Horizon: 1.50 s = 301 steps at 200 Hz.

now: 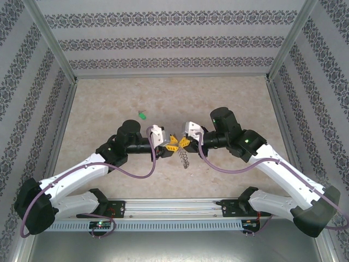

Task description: Put the keys on the keyring

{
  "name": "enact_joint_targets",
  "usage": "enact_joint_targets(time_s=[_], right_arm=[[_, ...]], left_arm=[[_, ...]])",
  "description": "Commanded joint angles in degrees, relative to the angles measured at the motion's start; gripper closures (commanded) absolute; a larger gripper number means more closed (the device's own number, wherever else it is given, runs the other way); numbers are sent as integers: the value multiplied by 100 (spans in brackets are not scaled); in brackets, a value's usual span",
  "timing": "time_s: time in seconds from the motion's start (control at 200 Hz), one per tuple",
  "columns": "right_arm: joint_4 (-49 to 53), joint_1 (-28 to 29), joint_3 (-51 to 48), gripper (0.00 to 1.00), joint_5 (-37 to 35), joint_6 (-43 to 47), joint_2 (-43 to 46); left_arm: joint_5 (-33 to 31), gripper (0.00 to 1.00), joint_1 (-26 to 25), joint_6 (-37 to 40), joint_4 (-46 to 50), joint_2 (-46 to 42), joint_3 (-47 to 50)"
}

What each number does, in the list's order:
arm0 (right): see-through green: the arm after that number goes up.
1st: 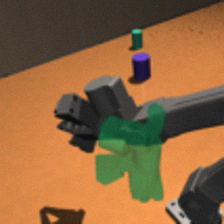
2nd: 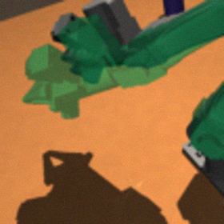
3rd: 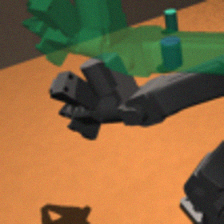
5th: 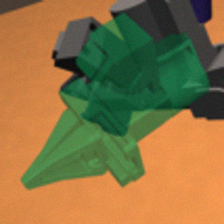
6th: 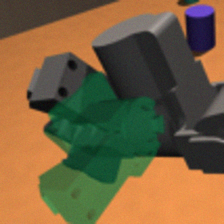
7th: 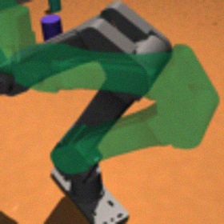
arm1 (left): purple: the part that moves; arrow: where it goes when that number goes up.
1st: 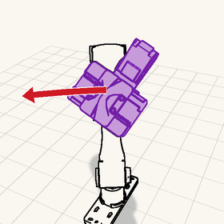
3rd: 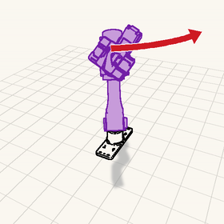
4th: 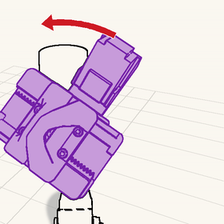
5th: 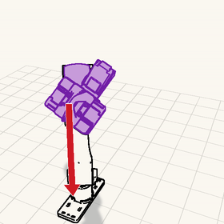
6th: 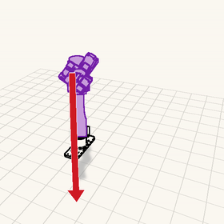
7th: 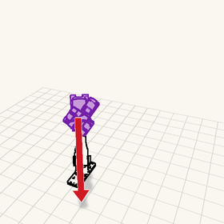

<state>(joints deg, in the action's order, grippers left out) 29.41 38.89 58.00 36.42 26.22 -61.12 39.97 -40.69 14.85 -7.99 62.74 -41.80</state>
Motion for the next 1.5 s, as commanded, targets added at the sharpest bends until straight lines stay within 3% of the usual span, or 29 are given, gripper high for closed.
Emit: enact_joint_targets(time_s=[0.0, 0.165, 0.28, 0.39, 0.49, 0.575, 0.734, 1.269, 1.499], right_arm=[[-32, 122, 147, 100, -77, 170, 7], [-69, 232, 89, 100, -112, 216, 75], [-84, 273, 62, 100, -162, 232, 141], [-310, 312, -61, 100, -302, 97, 319], [-678, 305, -453, 79, -670, -312, 683], [-1163, 305, -970, 73, -1133, -663, 1139], [-1468, 302, -1431, 72, -1275, -916, 1577], [-2098, 343, -1335, 76, -18, -819, 919], [-2005, 354, -1379, 78, -43, -745, 893]], left_arm=[[-33, 72, -111, 150, 78, -4, -188], [-128, 84, -133, 150, 50, -14, -159], [-213, 100, -152, 145, 98, -30, -168], [-361, 100, -168, 178, 85, -113, -99], [-445, 100, -168, 119, -52, -265, 20], [-436, 100, -169, 80, -177, -365, 122], [-295, 100, -168, 36, -308, -441, 208], [-82, 100, -168, -15, -413, -639, 392], [-33, 100, -169, -9, -436, -648, 401]])
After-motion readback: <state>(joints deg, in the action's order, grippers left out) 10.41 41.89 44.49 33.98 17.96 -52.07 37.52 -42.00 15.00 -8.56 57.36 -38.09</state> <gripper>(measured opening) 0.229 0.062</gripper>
